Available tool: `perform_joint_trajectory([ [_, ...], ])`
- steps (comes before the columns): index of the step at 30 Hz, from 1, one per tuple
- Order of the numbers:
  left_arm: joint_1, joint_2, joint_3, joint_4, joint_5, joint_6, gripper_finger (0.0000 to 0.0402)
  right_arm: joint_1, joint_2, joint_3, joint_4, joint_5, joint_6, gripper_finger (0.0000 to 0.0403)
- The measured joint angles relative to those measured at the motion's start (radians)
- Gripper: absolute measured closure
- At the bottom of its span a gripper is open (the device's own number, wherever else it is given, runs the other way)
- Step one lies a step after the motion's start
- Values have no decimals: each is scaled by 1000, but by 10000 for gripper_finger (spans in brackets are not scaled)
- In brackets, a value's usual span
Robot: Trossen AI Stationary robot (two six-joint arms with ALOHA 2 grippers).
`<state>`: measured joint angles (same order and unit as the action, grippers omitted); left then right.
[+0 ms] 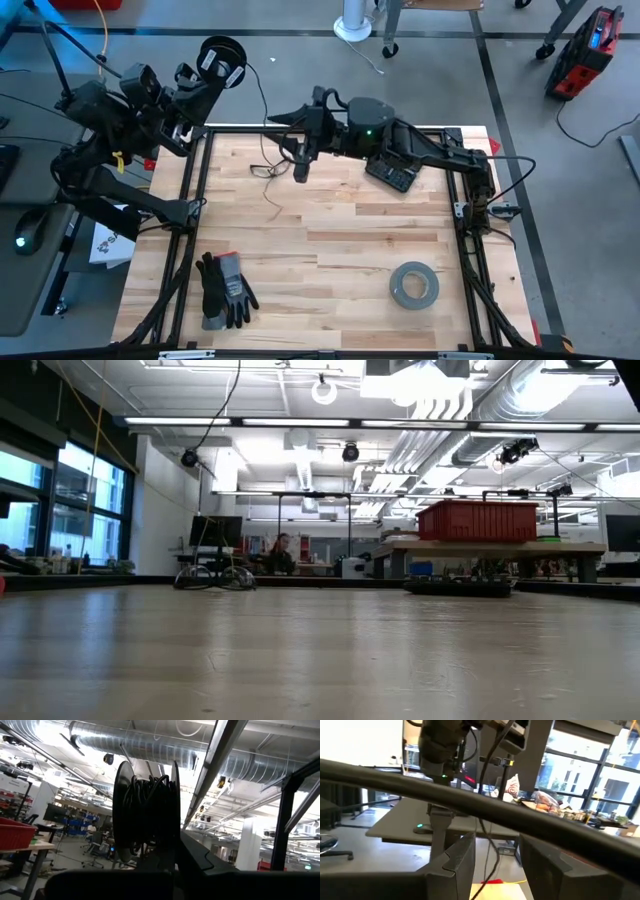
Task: Coil cords
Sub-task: Coil the black wire on the black spool
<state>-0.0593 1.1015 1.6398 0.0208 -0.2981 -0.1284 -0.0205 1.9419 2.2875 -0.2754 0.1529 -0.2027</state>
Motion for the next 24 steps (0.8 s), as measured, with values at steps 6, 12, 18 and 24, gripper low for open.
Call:
perform_joint_trajectory([
  [6,0,5,0,2,0,0,400,0,9,0,4,-27,-6,257],
  [12,0,12,0,4,0,0,400,0,44,0,5,-18,-16,257],
  [18,0,3,0,9,-1,32,400,0,29,1,5,-4,-35,267],
  [24,0,-2,0,11,-2,35,400,8,16,37,-1,-7,-23,274],
])
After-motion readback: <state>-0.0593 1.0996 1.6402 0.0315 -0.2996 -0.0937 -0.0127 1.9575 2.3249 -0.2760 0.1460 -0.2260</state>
